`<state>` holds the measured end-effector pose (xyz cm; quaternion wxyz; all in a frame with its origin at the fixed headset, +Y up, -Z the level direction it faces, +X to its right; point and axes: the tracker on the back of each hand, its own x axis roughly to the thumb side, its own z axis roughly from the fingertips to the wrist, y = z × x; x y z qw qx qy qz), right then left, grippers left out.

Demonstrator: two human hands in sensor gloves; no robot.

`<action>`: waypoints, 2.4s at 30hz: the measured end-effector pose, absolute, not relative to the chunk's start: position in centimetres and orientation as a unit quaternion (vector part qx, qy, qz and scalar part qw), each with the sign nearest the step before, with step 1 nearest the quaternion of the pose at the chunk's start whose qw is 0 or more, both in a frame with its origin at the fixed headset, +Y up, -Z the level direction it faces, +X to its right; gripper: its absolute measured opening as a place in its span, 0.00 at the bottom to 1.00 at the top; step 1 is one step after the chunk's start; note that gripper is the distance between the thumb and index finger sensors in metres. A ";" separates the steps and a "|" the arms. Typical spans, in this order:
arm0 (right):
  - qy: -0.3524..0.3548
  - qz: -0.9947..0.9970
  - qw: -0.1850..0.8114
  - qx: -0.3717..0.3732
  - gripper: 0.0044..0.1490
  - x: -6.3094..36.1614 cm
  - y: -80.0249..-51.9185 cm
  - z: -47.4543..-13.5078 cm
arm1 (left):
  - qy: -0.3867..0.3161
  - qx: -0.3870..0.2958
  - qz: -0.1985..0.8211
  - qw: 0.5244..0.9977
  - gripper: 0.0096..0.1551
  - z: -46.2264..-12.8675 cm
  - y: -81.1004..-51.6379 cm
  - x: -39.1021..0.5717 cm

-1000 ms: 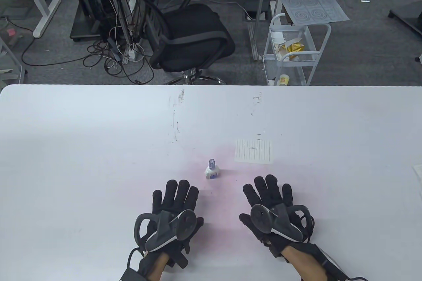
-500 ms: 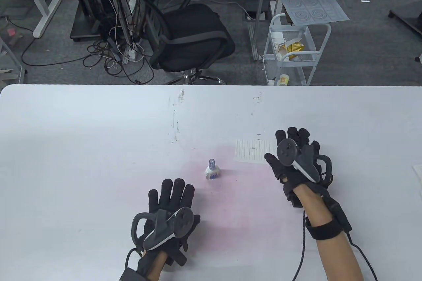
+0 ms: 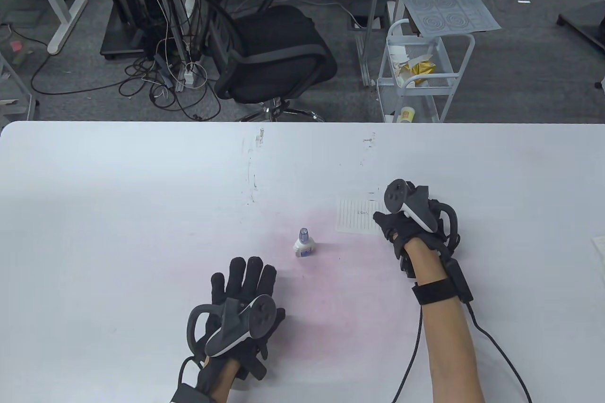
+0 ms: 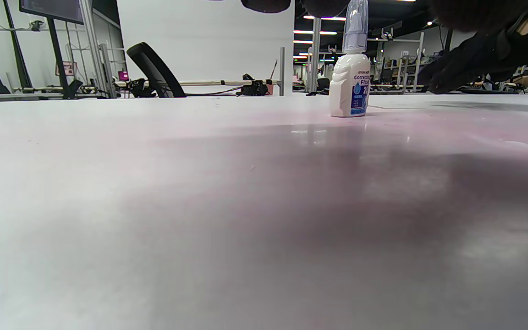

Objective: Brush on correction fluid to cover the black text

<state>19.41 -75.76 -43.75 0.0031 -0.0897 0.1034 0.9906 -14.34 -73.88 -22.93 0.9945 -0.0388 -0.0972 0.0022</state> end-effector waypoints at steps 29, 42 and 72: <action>0.097 0.983 0.099 -0.121 0.29 20.3 -76.7 -43.8 | -0.097 -0.047 0.001 0.994 0.49 -23.0 -74.0 -14.4; -0.030 0.975 0.177 -0.134 0.23 20.6 -75.6 -43.2 | -0.095 -0.050 0.002 0.994 0.49 -23.1 -74.1 -14.4; -0.102 0.892 0.441 0.003 0.22 21.8 -69.6 -28.2 | -0.106 -0.041 0.010 0.993 0.49 -23.2 -74.3 -14.7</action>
